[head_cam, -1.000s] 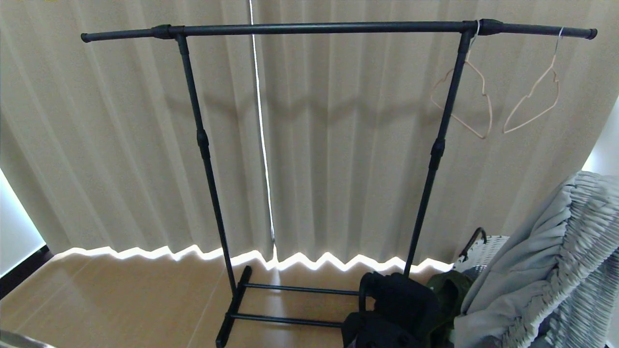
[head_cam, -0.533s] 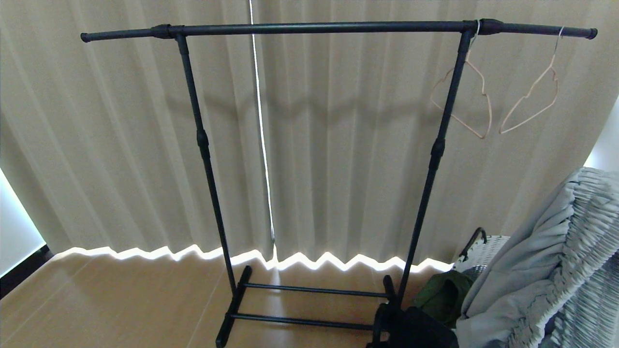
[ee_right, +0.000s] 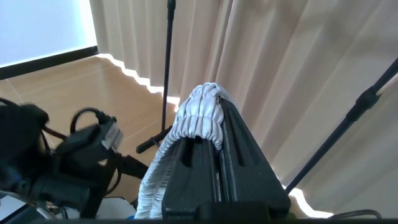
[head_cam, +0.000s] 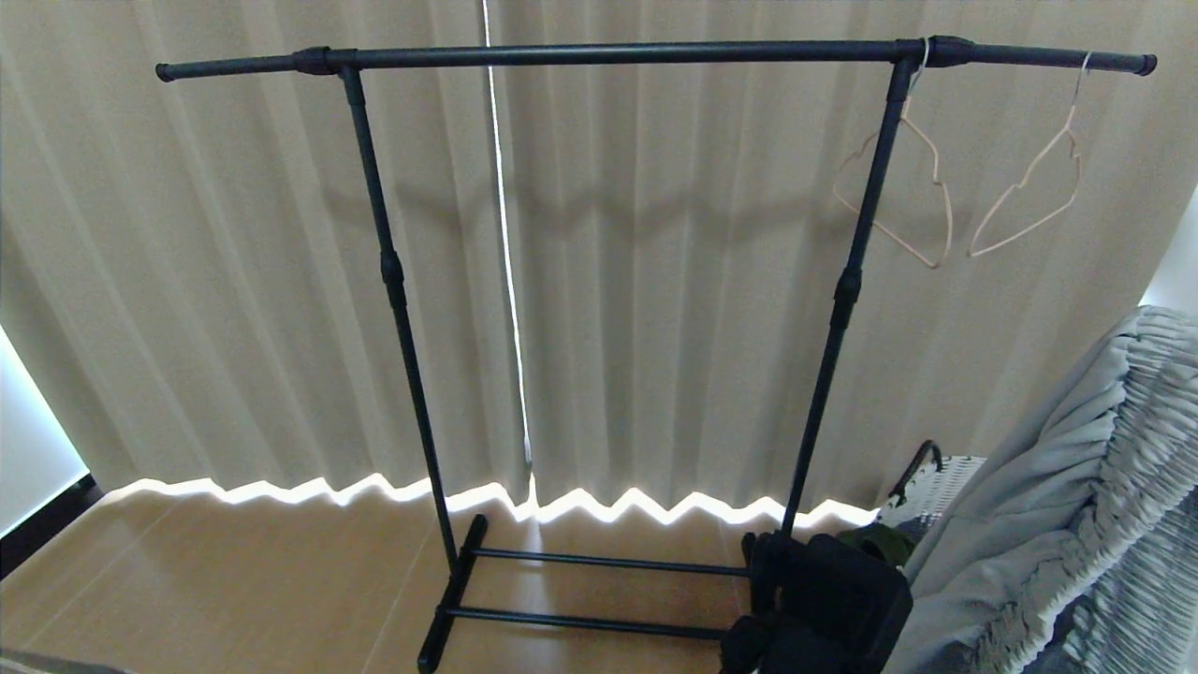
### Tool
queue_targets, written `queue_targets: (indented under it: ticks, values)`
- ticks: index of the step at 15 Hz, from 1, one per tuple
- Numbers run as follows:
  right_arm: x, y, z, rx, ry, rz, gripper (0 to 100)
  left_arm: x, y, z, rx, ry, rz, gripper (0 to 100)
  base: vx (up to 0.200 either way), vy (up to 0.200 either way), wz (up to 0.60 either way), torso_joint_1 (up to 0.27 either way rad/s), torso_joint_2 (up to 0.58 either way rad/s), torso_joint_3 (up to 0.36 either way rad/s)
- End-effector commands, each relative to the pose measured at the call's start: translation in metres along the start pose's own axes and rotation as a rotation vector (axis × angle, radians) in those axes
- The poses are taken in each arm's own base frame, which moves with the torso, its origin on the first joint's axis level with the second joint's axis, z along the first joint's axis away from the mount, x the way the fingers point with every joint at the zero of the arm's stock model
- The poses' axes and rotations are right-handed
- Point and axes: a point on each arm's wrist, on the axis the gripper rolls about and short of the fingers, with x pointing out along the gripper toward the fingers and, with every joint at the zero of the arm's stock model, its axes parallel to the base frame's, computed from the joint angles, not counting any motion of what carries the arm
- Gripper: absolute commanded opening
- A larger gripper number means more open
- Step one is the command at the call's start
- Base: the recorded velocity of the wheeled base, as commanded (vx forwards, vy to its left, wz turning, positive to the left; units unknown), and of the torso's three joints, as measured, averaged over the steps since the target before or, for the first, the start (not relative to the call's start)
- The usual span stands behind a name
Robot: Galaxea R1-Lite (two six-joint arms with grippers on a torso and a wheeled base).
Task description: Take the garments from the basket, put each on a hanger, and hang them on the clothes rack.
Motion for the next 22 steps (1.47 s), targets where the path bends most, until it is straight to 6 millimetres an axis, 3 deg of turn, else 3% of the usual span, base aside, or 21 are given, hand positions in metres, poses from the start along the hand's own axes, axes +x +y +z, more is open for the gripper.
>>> queue_targets:
  ticks: [1,2,3,8,11,12,14,18,19,22]
  values:
    - [-0.001,0.000,0.000,0.000,-0.004,0.001,0,0.002,0.003,-0.004,0.001,0.012,0.012,100,0.000,0.000,0.00,0.000,0.00,0.000]
    - [-0.002,0.000,0.001,-0.001,-0.007,0.000,0,0.002,0.003,-0.004,0.002,0.014,0.011,100,0.000,0.000,0.00,0.000,0.00,0.000]
    - [-0.002,0.000,0.000,-0.001,-0.005,0.001,0,0.002,0.004,-0.006,0.003,0.020,0.011,0,0.000,0.000,0.00,0.000,0.00,0.000]
    - [0.000,0.000,-0.001,0.000,0.010,-0.003,0,-0.006,0.013,-0.023,0.044,0.048,0.045,0,0.000,0.000,0.00,0.000,0.00,0.000]
    - [0.009,-0.001,-0.006,0.003,0.048,-0.007,0,-0.034,0.022,-0.024,0.091,-0.019,0.074,0,0.000,0.000,0.00,0.000,0.00,0.000]
    - [0.012,-0.001,-0.007,0.004,0.058,-0.009,0,-0.044,0.024,-0.017,0.083,-0.040,0.072,0,0.000,0.000,0.00,0.000,0.00,0.000]
    - [0.026,-0.003,-0.007,0.006,0.087,-0.007,0,-0.083,0.031,0.015,0.062,-0.092,0.081,0,0.000,0.000,0.00,0.000,0.00,0.000]
    - [0.044,-0.003,0.001,-0.001,0.093,0.013,0,-0.151,0.056,0.062,0.028,-0.045,0.179,0,0.000,0.000,0.00,0.000,0.00,0.000]
    - [0.050,-0.001,0.007,-0.004,0.087,0.030,0,-0.171,0.057,0.081,0.000,-0.077,0.185,0,0.000,0.000,0.00,0.000,0.00,0.000]
    - [0.063,0.001,0.025,-0.011,0.041,0.053,0,-0.209,0.058,0.112,-0.026,-0.159,0.188,0,0.000,0.000,0.00,0.000,0.00,0.000]
